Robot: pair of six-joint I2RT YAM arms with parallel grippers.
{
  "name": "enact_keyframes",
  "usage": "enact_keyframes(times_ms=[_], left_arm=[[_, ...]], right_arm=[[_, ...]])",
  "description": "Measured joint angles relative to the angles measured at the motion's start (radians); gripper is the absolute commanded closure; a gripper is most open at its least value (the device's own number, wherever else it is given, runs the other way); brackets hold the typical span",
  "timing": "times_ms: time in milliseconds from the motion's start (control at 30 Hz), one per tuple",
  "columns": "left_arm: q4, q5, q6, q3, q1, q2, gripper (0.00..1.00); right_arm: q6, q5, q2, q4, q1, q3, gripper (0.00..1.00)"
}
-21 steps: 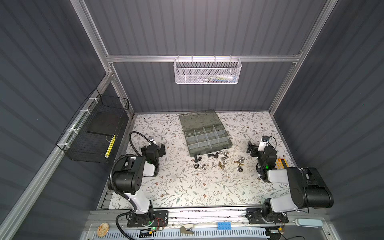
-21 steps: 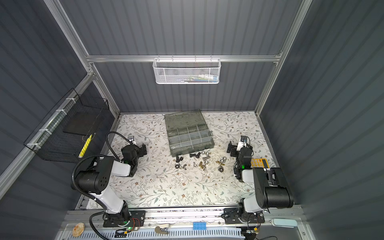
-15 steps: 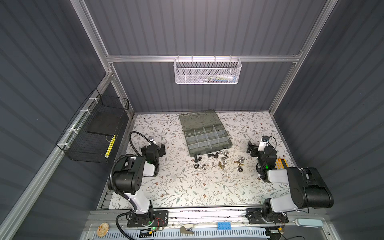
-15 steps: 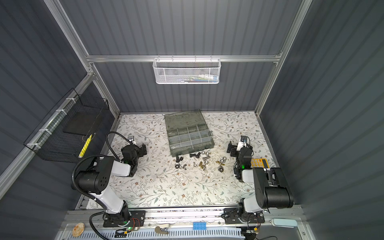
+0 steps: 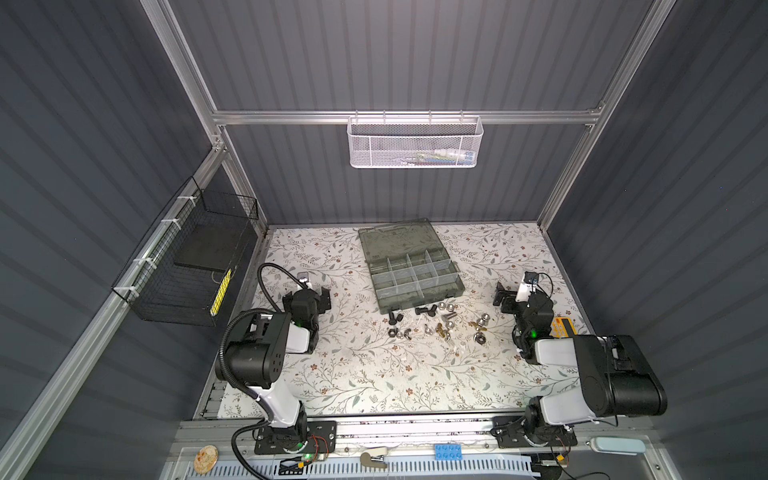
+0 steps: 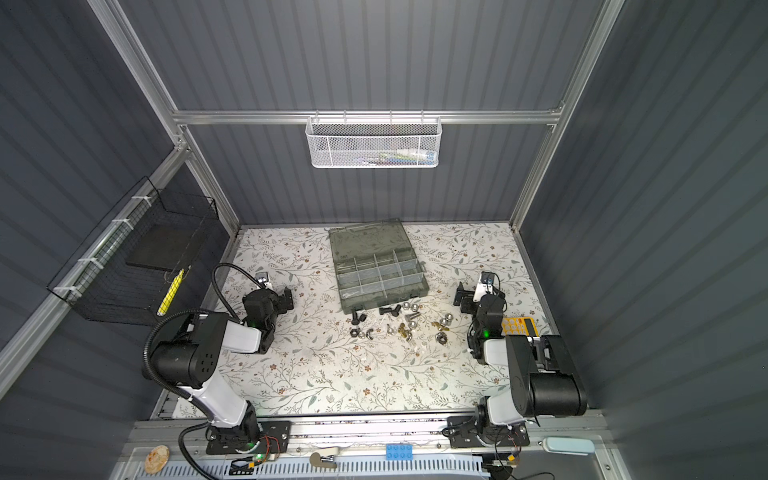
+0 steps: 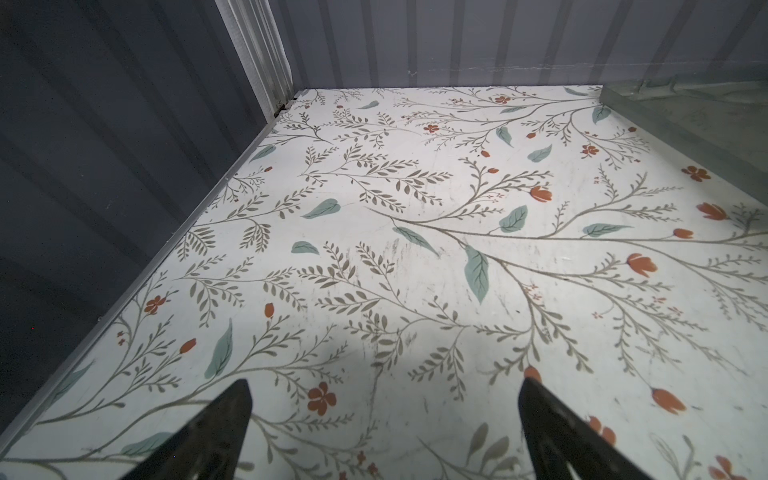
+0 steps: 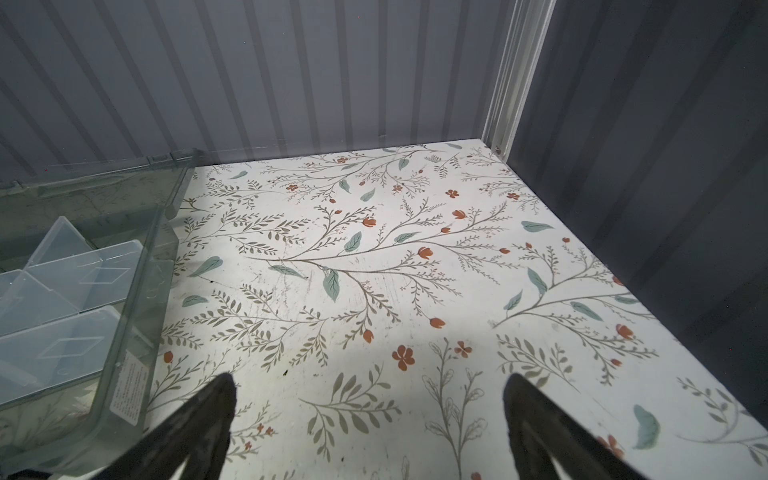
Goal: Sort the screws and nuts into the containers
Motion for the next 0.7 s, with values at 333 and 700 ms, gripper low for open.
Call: enact_keyframes(times_ms=[333,700], left_arm=[[0.0,0.0,0.0,0.0,0.0,0.0,0.0],[-0.164,-0.032,-0.005,0.055,0.0,-0.046,0.0]], right_arm=[[0.0,-0.012,0.0,-0.008,-0.009,0.002,0.01],[0.043,0.087,-0.146,-0.143,-0.016,0.013,0.01]])
